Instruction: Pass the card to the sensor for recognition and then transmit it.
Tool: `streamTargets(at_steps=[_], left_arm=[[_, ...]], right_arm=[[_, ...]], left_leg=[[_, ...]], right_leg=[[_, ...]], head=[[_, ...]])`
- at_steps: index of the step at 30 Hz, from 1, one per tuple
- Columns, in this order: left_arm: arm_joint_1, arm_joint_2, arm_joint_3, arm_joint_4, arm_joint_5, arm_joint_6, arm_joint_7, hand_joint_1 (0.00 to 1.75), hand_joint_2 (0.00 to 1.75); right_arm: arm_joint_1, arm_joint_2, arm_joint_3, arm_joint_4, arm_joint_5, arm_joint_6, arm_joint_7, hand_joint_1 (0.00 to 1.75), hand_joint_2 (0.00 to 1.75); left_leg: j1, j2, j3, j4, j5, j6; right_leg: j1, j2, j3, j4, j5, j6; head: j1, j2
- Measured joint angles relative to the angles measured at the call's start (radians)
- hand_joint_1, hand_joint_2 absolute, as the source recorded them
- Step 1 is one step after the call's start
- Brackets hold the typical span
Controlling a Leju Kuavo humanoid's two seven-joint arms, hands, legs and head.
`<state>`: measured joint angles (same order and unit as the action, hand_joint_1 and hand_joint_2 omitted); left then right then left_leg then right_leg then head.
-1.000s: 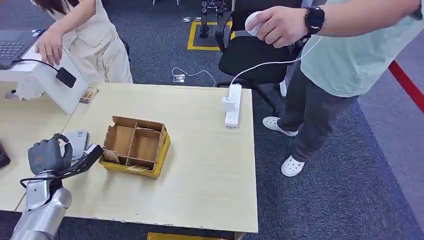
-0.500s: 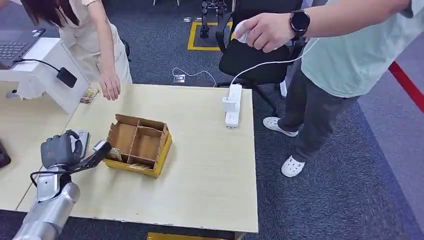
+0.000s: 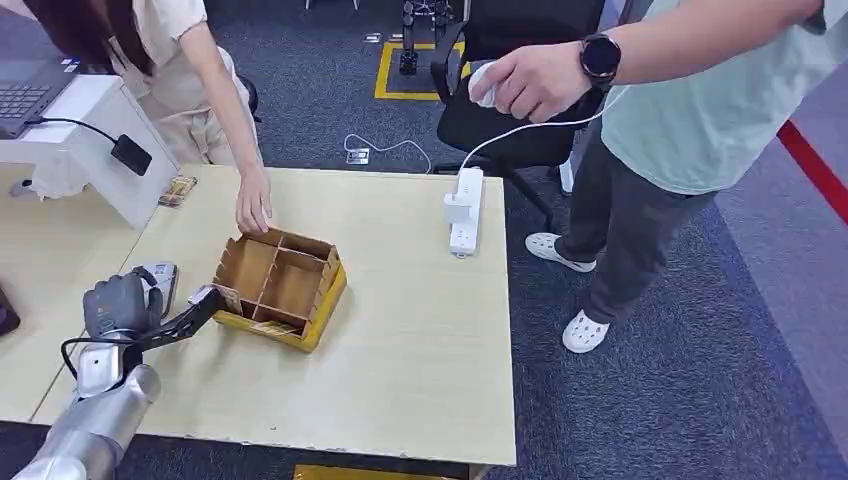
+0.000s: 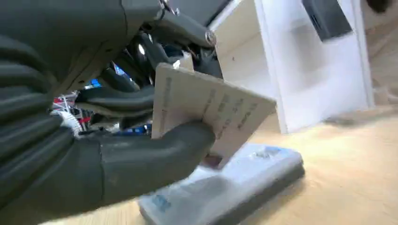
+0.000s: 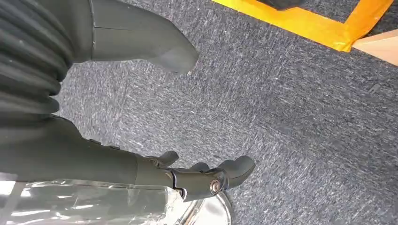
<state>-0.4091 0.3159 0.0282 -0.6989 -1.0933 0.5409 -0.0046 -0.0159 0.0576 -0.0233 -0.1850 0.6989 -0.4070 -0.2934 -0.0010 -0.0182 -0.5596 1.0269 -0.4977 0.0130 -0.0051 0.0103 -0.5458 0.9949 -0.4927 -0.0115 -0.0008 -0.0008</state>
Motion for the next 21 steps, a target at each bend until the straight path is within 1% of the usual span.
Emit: streamTargets(at_steps=[7,10,14,16,19,21], left_arm=[[-0.002,0.013,0.000,0.024,0.000,-0.019,0.015,1.75,1.75],[-0.002,0.016,0.000,0.028,-0.003,-0.041,0.015,1.75,1.75],[-0.001,0.018,0.000,0.032,-0.002,-0.117,0.016,1.75,1.75],[-0.001,0.021,0.000,0.032,0.000,-0.137,0.016,1.75,1.75],[-0.001,0.027,-0.003,0.032,0.015,-0.238,0.016,1.75,1.75],[-0.001,0.036,-0.006,0.032,0.029,-0.286,0.015,1.75,1.75]], right_arm=[[0.000,0.000,0.000,0.000,0.001,0.000,-0.003,0.00,1.75],[0.000,0.000,0.000,0.000,0.002,0.000,-0.010,0.00,1.75],[0.000,0.000,0.000,0.000,0.002,0.000,-0.018,0.00,1.75],[0.000,0.000,0.000,0.000,0.002,0.000,-0.018,0.00,1.75],[0.000,0.000,0.000,0.000,0.005,0.000,-0.019,0.00,1.75],[-0.001,0.000,0.000,0.000,0.008,0.001,-0.020,0.00,1.75]], left_leg=[[0.000,0.000,0.000,0.000,0.000,0.000],[0.000,0.000,0.000,0.000,0.000,0.000],[0.000,0.000,0.000,0.000,0.000,0.000],[0.000,0.000,0.000,0.000,0.000,0.000],[0.000,0.000,0.001,0.000,0.000,0.000],[-0.001,0.000,0.004,-0.001,0.000,0.000]], right_leg=[[0.000,0.000,0.000,0.000,0.000,0.000],[0.000,0.000,0.000,0.000,0.000,0.000],[0.000,0.000,0.001,0.000,0.000,0.000],[0.000,0.000,0.001,0.000,0.000,0.000],[0.000,0.000,0.002,0.001,0.000,0.000],[-0.001,-0.001,0.004,0.001,0.000,0.000]], head=[[0.000,0.000],[0.000,0.000],[0.000,0.000],[0.000,0.000],[0.000,0.000],[0.000,0.000]])
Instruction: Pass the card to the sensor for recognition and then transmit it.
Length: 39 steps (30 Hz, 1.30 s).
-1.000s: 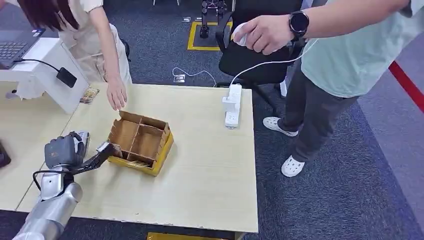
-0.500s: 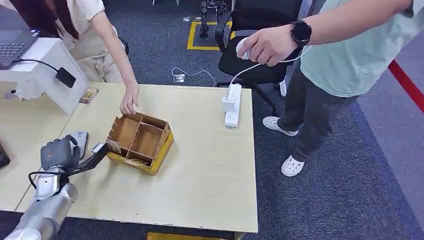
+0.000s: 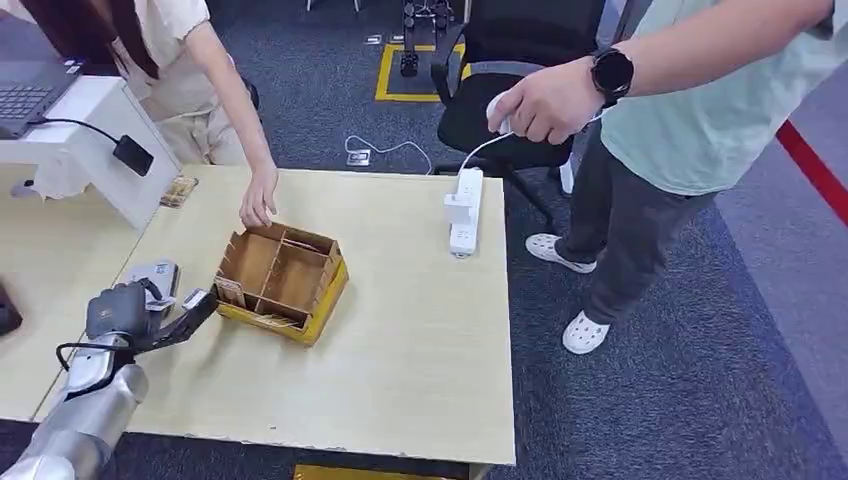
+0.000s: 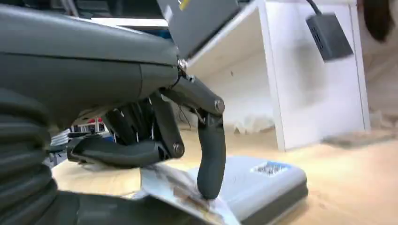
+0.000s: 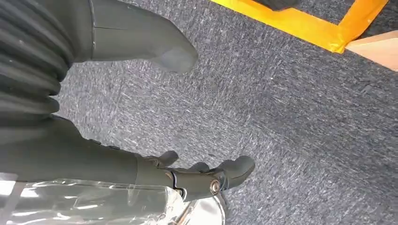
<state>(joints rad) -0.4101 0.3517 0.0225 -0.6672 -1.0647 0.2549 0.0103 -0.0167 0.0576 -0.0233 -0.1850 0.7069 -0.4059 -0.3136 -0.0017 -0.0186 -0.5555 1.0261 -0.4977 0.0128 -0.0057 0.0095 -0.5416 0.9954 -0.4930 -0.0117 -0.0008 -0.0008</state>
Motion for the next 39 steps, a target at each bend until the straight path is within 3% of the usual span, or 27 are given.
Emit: streamTargets(at_steps=[31,34,39], left_arm=[[0.023,0.023,0.000,-0.019,0.026,-0.013,-0.004,1.75,1.75],[0.071,0.021,0.003,-0.076,0.130,0.097,-0.095,1.75,1.75],[0.091,0.014,0.026,-0.159,0.249,0.176,-0.189,1.75,1.75]], right_arm=[[-0.001,0.000,0.000,0.000,0.004,0.000,0.000,0.00,1.75],[0.001,0.000,0.000,0.000,0.009,-0.003,-0.004,0.00,1.75],[0.002,0.000,0.000,0.000,0.012,-0.006,-0.012,0.00,1.75]], left_leg=[[0.000,0.001,0.005,-0.001,0.002,-0.003],[0.000,0.001,0.003,-0.001,0.002,-0.003],[0.000,0.001,0.000,-0.001,0.002,-0.003]], right_leg=[[0.000,0.001,0.003,0.001,0.000,-0.001],[0.000,0.001,0.001,0.001,0.000,-0.001],[0.000,0.001,-0.002,0.001,0.000,0.000]], head=[[0.000,0.000],[0.000,0.000],[0.000,0.000]])
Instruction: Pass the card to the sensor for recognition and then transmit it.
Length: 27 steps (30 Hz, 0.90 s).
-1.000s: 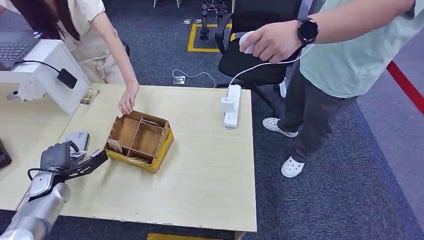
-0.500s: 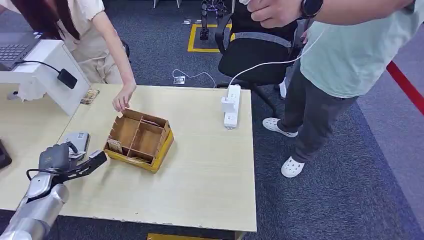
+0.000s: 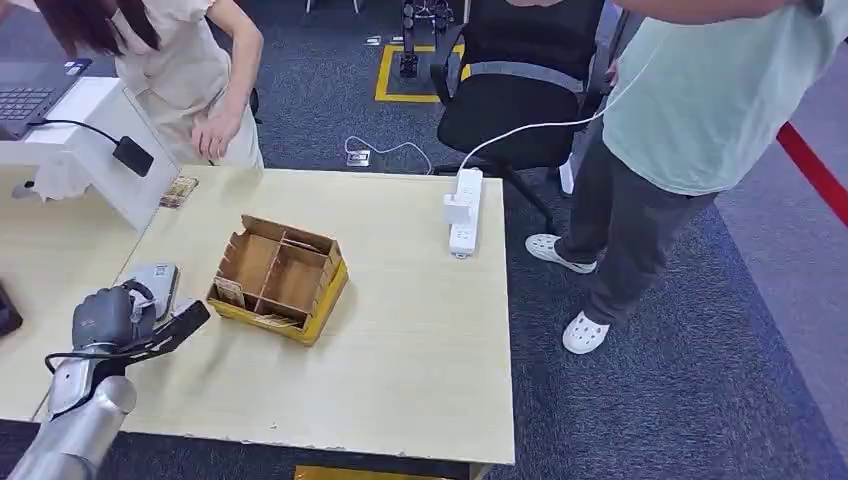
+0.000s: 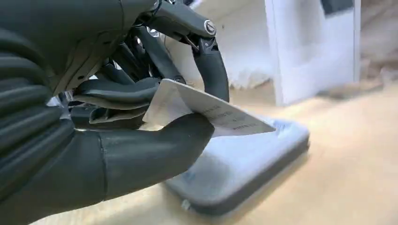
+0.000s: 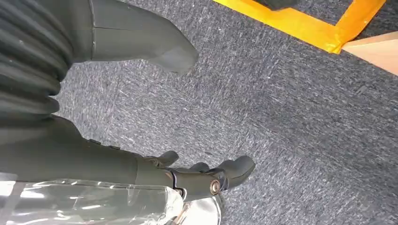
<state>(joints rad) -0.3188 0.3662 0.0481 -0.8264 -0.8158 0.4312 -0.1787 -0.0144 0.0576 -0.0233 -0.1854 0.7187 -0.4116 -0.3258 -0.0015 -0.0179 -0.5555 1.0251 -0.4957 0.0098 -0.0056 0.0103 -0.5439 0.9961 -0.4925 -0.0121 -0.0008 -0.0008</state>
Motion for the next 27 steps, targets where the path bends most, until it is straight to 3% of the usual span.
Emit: streamTargets(at_steps=[2,3,16,27], left_arm=[[-0.010,-0.016,0.028,-0.046,0.132,0.059,-0.085,1.75,1.75],[-0.023,-0.026,0.044,-0.065,0.163,0.080,-0.098,1.75,1.75],[-0.126,-0.047,0.060,-0.116,0.204,0.135,-0.102,1.75,1.75],[-0.213,-0.047,0.052,-0.103,0.131,0.141,-0.068,1.75,1.75]], right_arm=[[0.000,0.000,0.000,0.000,0.006,-0.001,0.000,0.00,1.75],[-0.001,0.000,0.000,0.000,0.010,-0.002,0.000,0.00,1.75],[-0.003,0.004,0.001,-0.001,0.023,-0.007,0.010,0.00,1.75],[-0.010,0.009,0.002,-0.005,0.029,-0.004,0.012,0.00,1.75]], left_leg=[[0.000,0.000,-0.001,0.000,0.000,0.000],[0.000,-0.001,-0.002,0.001,0.000,0.000],[0.000,0.000,-0.002,0.001,0.000,0.000],[0.000,0.000,-0.002,0.001,0.000,0.000]], right_leg=[[0.000,0.000,-0.001,0.000,0.000,0.000],[0.000,0.000,-0.001,0.000,0.000,0.000],[0.000,0.000,-0.001,0.000,0.000,0.000],[0.000,0.000,-0.002,0.000,0.000,0.000]], head=[[0.000,0.000],[0.000,0.000],[0.000,0.000],[0.000,0.000]])
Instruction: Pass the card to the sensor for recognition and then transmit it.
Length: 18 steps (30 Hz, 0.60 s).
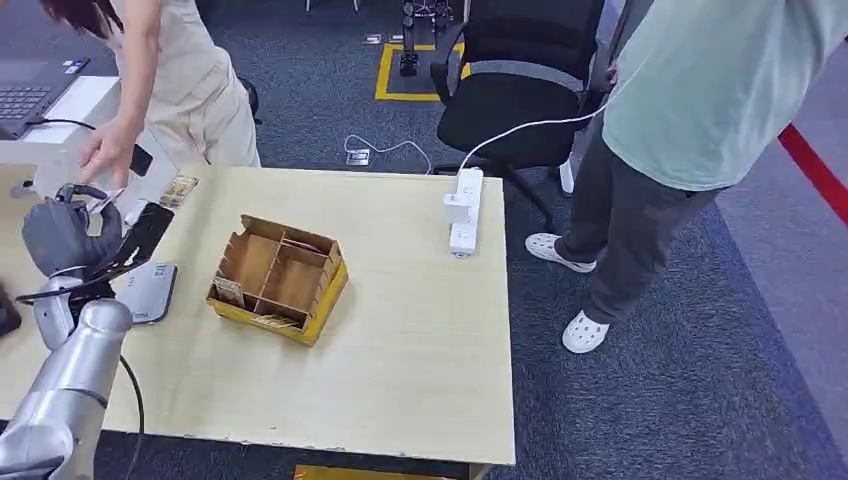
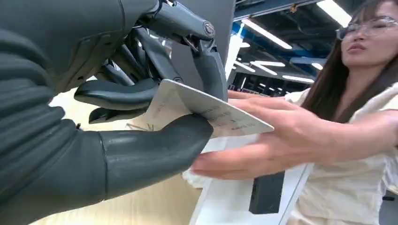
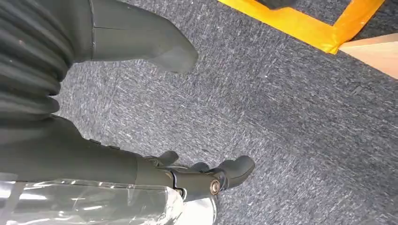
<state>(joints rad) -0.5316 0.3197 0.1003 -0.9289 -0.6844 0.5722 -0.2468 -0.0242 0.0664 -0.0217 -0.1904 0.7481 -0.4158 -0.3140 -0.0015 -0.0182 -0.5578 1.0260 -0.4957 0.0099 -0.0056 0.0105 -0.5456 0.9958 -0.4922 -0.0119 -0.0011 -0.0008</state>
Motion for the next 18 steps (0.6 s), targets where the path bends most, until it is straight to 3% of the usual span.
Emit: streamTargets(at_steps=[6,11,12,18], left_arm=[[-0.054,-0.016,-0.043,0.012,-0.005,-0.069,0.004,1.75,1.75],[-0.064,-0.027,-0.055,0.011,0.105,-0.116,-0.019,1.75,1.75],[-0.064,-0.029,-0.055,0.009,0.127,-0.127,-0.029,0.00,1.75],[-0.053,-0.029,-0.055,-0.010,0.174,-0.164,-0.042,0.00,1.75]], right_arm=[[-0.007,0.001,0.004,-0.005,0.001,0.007,-0.003,0.00,1.75],[-0.007,0.001,0.006,-0.005,-0.003,0.007,-0.003,0.00,1.75],[-0.006,0.001,0.006,-0.005,-0.003,0.007,-0.003,0.00,1.75],[-0.005,0.004,0.007,-0.005,-0.001,0.010,-0.006,0.00,1.75]], left_leg=[[0.000,0.000,0.000,0.000,0.000,0.000],[0.000,0.002,0.000,0.000,0.000,0.000],[0.000,0.002,0.000,0.000,0.000,0.000],[0.000,0.002,-0.001,0.000,0.000,0.000]], right_leg=[[0.000,0.000,0.000,0.000,0.000,0.000],[0.000,0.003,0.000,0.000,0.000,0.000],[0.000,0.003,0.000,0.000,0.000,0.000],[0.000,0.003,-0.001,0.000,0.000,0.000]], head=[[0.000,0.000],[0.000,0.000],[0.000,0.000],[0.000,0.000]])
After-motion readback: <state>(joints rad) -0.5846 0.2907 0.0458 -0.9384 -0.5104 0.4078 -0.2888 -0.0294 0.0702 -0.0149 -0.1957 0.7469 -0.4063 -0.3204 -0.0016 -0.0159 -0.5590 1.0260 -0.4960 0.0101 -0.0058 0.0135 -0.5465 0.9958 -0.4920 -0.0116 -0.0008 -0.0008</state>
